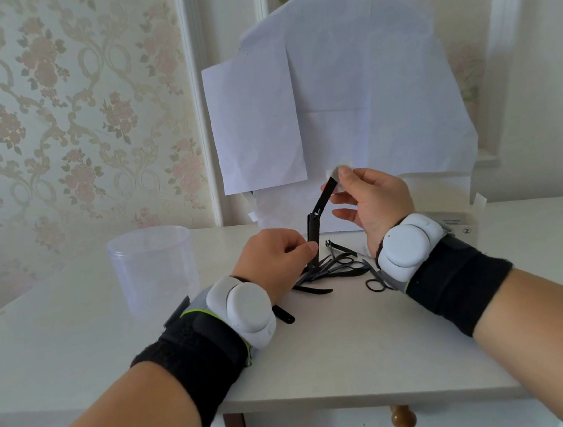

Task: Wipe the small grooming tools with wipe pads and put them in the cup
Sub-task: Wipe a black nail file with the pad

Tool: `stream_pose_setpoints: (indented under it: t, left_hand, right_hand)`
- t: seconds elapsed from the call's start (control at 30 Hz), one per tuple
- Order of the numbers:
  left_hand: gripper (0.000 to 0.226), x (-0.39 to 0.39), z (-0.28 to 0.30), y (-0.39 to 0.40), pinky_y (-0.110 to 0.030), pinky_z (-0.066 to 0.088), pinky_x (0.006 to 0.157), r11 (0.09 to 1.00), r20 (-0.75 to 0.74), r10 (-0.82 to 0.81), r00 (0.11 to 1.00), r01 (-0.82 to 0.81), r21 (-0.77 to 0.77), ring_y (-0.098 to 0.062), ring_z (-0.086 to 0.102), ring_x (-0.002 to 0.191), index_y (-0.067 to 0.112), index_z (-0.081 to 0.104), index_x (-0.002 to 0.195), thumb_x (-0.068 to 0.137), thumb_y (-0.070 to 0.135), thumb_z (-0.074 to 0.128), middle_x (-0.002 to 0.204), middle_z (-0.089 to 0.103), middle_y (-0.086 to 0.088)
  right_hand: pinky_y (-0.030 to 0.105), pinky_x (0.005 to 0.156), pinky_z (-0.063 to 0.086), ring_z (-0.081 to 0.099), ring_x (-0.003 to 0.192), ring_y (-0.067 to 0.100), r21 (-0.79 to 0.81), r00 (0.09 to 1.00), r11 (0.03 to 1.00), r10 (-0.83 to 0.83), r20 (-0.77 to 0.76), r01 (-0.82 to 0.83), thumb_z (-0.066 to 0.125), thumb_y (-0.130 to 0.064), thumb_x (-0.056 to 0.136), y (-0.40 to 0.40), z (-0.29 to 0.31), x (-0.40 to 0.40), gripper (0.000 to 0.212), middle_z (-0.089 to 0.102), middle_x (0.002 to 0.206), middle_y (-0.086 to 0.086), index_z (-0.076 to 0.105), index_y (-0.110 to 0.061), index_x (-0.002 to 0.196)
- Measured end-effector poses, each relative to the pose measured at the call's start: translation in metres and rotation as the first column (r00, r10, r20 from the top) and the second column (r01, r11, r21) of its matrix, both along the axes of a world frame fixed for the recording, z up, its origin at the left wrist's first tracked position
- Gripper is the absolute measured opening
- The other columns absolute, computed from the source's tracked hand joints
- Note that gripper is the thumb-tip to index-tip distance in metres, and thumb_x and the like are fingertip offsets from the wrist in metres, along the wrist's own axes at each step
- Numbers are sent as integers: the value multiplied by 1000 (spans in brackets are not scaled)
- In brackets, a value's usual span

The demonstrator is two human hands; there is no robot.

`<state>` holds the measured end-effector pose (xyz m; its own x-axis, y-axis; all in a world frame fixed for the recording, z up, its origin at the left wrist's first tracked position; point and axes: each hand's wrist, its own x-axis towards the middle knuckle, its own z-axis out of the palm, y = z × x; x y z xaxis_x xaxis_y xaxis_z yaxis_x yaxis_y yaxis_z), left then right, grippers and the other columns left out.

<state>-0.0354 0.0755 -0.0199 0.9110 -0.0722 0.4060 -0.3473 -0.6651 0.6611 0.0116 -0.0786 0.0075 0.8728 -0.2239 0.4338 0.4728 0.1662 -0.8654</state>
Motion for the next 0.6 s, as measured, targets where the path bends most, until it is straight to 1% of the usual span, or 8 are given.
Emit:
stream_pose_setpoints:
  t: [0.1,0.17,0.23,0.33,0.4,0.47,0.53,0.6]
  left_hand:
    - [36,0,1,2,-17,31,47,999,18,39,999,-38,-36,-5,36,42,20,56,59,93,31,56,35,38,14]
    - [37,1,2,2,-13,30,44,996,40,60,997,-58,-62,-6,37,43,23,56,57,93,31,57,40,38,11]
    - [38,1,2,3,-14,31,43,994,58,75,996,-70,-85,-8,37,45,22,55,57,93,31,56,46,38,9]
    - [41,1,2,3,-22,31,49,992,71,87,994,-80,-96,-10,37,47,23,50,54,94,31,56,48,37,7]
    - [39,2,2,3,-22,32,49,993,76,81,994,-73,-92,-10,37,47,21,53,57,94,32,56,48,38,7]
    - [36,2,1,3,-22,31,49,994,82,74,994,-66,-88,-10,36,47,18,57,61,94,31,55,49,37,7]
    - [38,2,2,3,-19,31,46,994,93,72,993,-64,-88,-9,35,46,21,54,58,94,31,55,49,36,7]
    - [40,2,2,3,-15,31,43,994,103,70,992,-61,-92,-9,35,46,24,51,55,95,31,55,48,36,7]
  right_hand:
    - [31,60,59,68,72,19,-74,1000,997,27,1,-27,65,-21,94,4,-5,-1,19,70,73,2,70,-16,76]
    - [32,62,60,68,74,19,-151,998,986,63,-11,-64,63,-20,95,7,-9,-1,20,70,77,5,70,-15,77]
    - [35,67,61,69,75,20,-192,995,977,93,-30,-97,63,-20,95,10,-11,-2,20,69,80,9,70,-14,78]
    - [40,73,61,70,72,18,-215,986,963,155,-61,-165,64,-22,95,11,-12,-4,22,69,75,7,73,-12,77]
    - [39,74,61,71,73,19,-224,973,948,213,-88,-227,64,-23,95,12,-12,-4,23,71,79,9,74,-9,81]
    - [40,74,61,72,75,24,-213,963,941,246,-107,-264,65,-23,94,13,-13,-4,20,72,80,10,74,-10,83]
    - [40,74,61,72,75,25,-212,968,945,232,-98,-248,65,-21,94,13,-13,-4,17,72,78,10,74,-11,84]
    - [38,72,61,72,73,22,-217,977,953,197,-78,-209,63,-20,95,12,-13,-4,19,73,76,6,74,-11,83]
